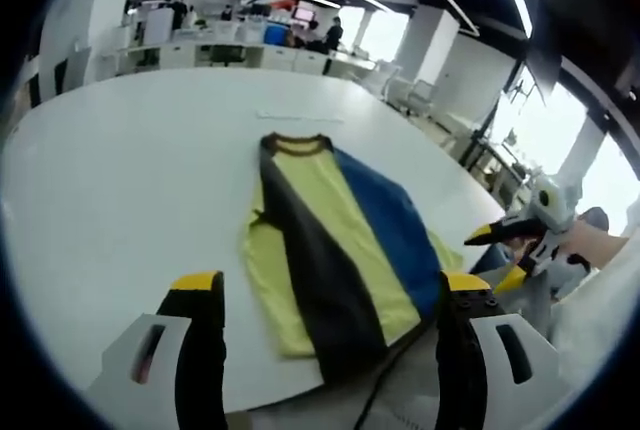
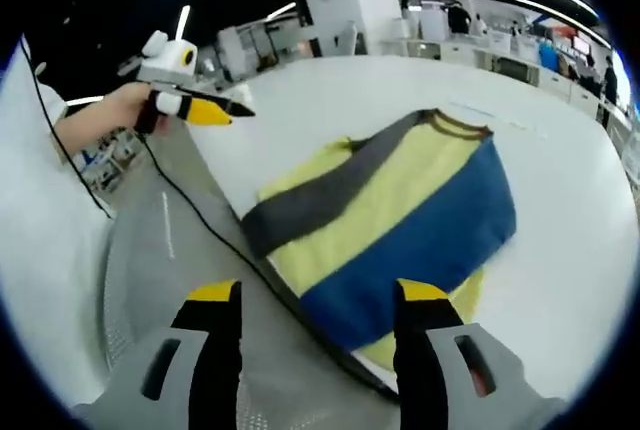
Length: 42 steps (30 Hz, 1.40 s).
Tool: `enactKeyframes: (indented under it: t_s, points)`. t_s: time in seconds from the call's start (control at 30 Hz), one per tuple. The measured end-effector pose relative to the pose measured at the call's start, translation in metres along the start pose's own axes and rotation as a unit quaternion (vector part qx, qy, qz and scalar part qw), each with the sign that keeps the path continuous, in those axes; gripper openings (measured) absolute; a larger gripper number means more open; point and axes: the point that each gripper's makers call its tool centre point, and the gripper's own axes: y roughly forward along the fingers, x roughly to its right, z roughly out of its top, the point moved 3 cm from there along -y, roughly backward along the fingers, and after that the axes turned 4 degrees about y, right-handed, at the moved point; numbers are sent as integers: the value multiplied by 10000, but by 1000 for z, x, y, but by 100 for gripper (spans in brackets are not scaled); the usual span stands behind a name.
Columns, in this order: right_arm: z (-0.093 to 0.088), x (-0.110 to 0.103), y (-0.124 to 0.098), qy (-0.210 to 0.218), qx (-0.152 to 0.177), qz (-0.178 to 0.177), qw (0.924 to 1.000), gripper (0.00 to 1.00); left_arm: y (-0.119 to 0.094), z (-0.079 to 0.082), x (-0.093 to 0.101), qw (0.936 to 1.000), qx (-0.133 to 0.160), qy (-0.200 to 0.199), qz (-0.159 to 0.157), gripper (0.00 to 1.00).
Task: Fold the garment on the visible template until the final outline fits inside the template.
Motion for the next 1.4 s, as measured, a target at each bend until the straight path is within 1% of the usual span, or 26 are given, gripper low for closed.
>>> enactKeyframes:
  t_s: [0.07, 0.23, 0.4, 0.57, 0.63, 0.77, 0.83, 0.9, 1.0, 1.07, 1.17, 1.33, 1.4]
  points:
    - [0, -1, 2, 10, -24, 29, 10000, 58, 1, -1, 0, 10000, -20, -22, 0, 83]
    - [-2, -3, 6, -37, -143, 104, 9998, 58, 2, -2, -1, 10000, -25, -62, -11, 83]
    - [-4, -6, 11, -208, -318, 164, 9991, 56, 3, -3, -3, 9999, -37, -99, 2, 83]
    - [-7, -12, 20, -284, -445, 242, 9983, 51, 5, -6, -3, 9999, -64, -148, -13, 83]
    - [-7, -13, 22, -304, -464, 265, 9981, 48, 7, -8, -3, 9998, -80, -160, -26, 83]
    - [-9, -15, 29, -299, -505, 336, 9977, 45, 9, -10, -5, 9998, -108, -189, -33, 83]
    - [-13, -17, 33, -371, -618, 363, 9967, 43, 10, -10, -6, 9997, -121, -205, -40, 83]
    - [-14, -17, 36, -386, -640, 385, 9965, 41, 11, -10, -6, 9997, -132, -206, -50, 83]
    - [-14, -16, 40, -443, -615, 353, 9965, 40, 14, -11, -6, 9996, -153, -209, -73, 83]
    - [-14, -14, 43, -514, -601, 302, 9964, 36, 16, -11, -5, 9996, -164, -218, -91, 82]
    - [-19, -13, 48, -594, -709, 254, 9954, 34, 18, -12, -3, 9995, -178, -229, -119, 82]
    - [-24, -16, 54, -817, -857, 289, 9925, 31, 20, -12, -4, 9994, -196, -238, -144, 82]
    - [-24, -17, 56, -838, -887, 307, 9921, 30, 21, -13, -5, 9994, -201, -253, -142, 82]
